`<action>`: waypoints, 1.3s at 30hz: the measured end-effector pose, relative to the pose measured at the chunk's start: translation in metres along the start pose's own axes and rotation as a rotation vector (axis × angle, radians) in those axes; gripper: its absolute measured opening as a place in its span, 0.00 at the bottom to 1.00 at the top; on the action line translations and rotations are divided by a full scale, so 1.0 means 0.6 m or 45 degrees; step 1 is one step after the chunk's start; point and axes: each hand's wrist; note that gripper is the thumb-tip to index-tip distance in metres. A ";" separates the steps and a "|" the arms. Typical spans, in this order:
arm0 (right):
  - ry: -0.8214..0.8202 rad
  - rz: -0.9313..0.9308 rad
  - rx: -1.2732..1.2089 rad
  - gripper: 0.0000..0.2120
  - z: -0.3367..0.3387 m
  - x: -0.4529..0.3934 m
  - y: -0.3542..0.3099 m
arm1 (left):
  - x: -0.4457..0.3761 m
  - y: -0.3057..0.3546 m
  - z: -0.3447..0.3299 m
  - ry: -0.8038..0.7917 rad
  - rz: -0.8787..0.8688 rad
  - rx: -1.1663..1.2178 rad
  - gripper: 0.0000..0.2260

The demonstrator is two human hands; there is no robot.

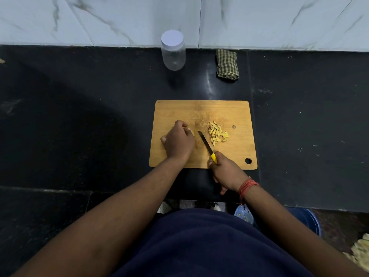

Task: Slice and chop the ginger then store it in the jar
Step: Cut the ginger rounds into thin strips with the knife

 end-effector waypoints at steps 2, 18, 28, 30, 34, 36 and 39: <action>-0.007 -0.004 0.006 0.06 -0.001 -0.001 -0.001 | 0.000 -0.004 0.002 -0.013 -0.030 -0.006 0.05; 0.011 0.017 0.126 0.09 -0.011 -0.010 -0.010 | -0.005 -0.050 0.011 -0.109 -0.560 -0.322 0.12; 0.061 0.066 0.195 0.09 -0.015 -0.014 -0.010 | -0.009 -0.057 0.011 -0.139 -0.649 -0.437 0.17; 0.074 0.071 0.209 0.10 -0.017 -0.017 -0.010 | -0.010 -0.055 0.011 -0.138 -0.638 -0.423 0.18; 0.056 0.049 0.160 0.08 -0.018 -0.017 -0.012 | -0.011 -0.051 0.014 -0.138 -0.611 -0.310 0.17; 0.046 0.034 0.136 0.07 -0.017 -0.015 -0.014 | -0.011 -0.052 0.016 -0.132 -0.619 -0.275 0.13; 0.049 0.023 0.120 0.08 -0.017 -0.014 -0.015 | -0.010 -0.055 0.017 -0.121 -0.643 -0.256 0.09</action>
Point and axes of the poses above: each hand's wrist, its own x-axis away from the middle knuckle, its own z-axis out of the back of the hand, y = z × x, and after that the axes turned 3 degrees about -z, right-handed
